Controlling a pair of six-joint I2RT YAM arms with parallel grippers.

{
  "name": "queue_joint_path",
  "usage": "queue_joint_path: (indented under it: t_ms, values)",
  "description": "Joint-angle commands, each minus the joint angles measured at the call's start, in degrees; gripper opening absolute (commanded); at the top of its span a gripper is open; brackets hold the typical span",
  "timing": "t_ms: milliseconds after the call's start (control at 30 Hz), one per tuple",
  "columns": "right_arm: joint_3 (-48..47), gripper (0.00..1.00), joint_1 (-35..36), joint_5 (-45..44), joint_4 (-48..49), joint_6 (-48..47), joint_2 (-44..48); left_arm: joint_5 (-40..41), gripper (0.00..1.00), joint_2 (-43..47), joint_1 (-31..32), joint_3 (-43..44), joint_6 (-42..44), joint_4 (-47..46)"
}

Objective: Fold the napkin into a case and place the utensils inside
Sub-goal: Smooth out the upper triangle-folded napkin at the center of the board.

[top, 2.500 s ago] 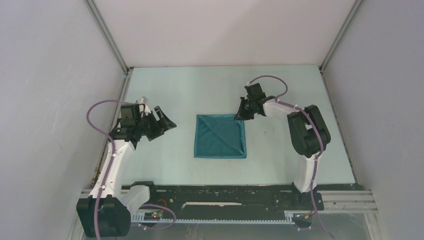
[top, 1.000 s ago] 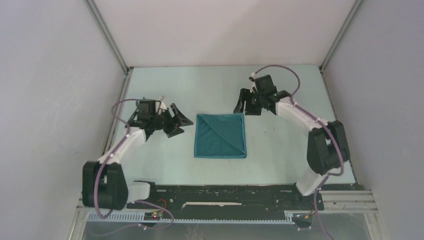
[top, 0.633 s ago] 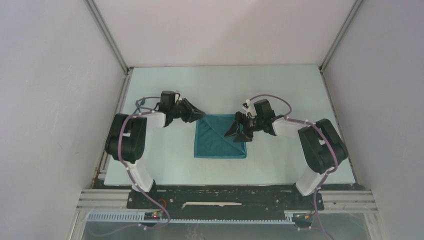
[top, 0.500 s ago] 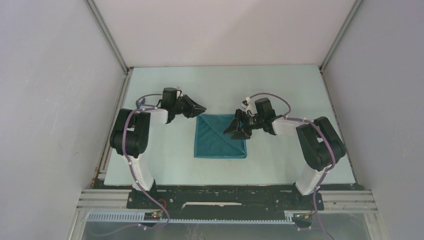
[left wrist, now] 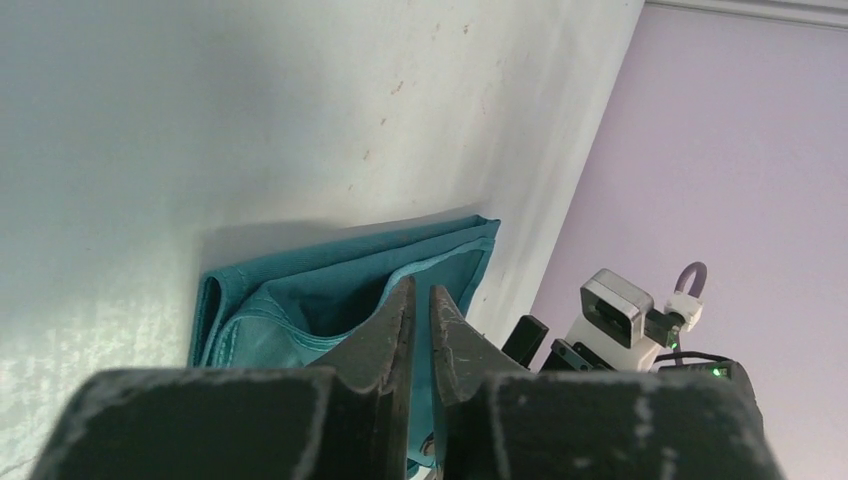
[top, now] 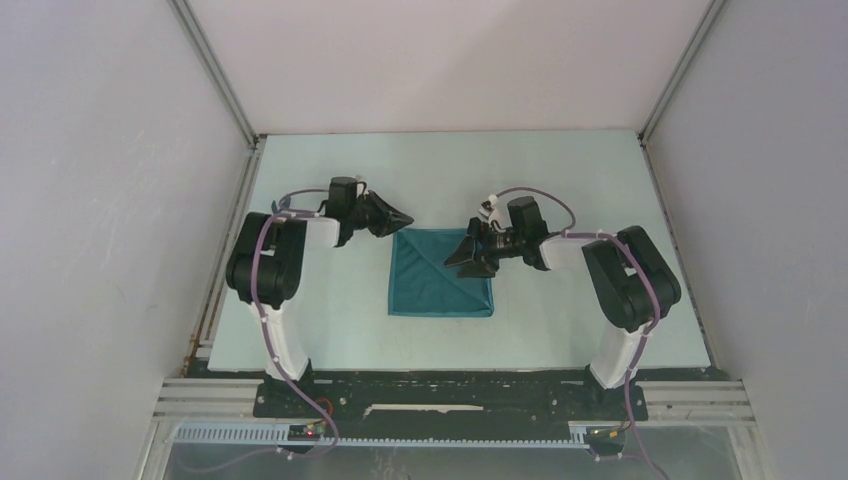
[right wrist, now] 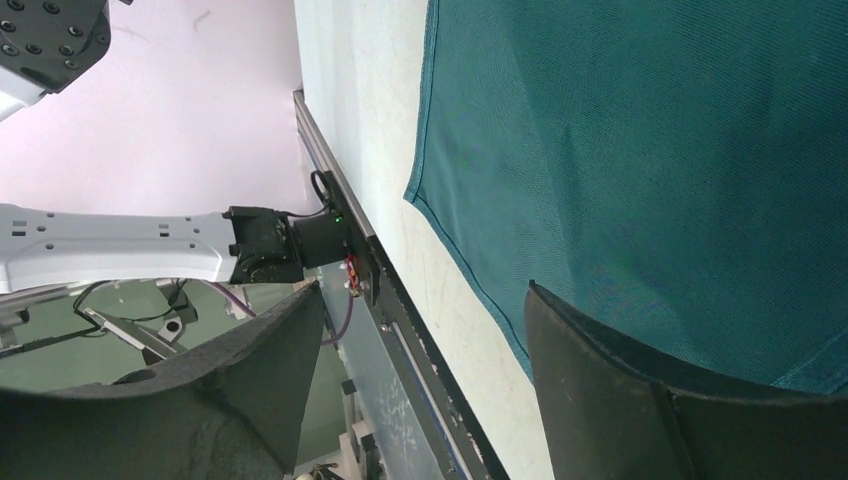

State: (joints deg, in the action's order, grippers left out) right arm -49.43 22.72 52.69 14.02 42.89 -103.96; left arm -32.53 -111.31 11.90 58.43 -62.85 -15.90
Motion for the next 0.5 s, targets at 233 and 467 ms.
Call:
queue_joint_path:
  t_ms: [233,467]
  values:
    - [-1.07,0.8,0.57,0.03,-0.42,-1.32,-0.66,1.14,0.13,-3.48,-0.27,-1.05,1.35,-3.78]
    - [-0.84,0.8,0.87,0.29,-0.49,-1.99,-1.65,1.95,0.13,-5.07,-1.31,-1.0,2.13,-3.45]
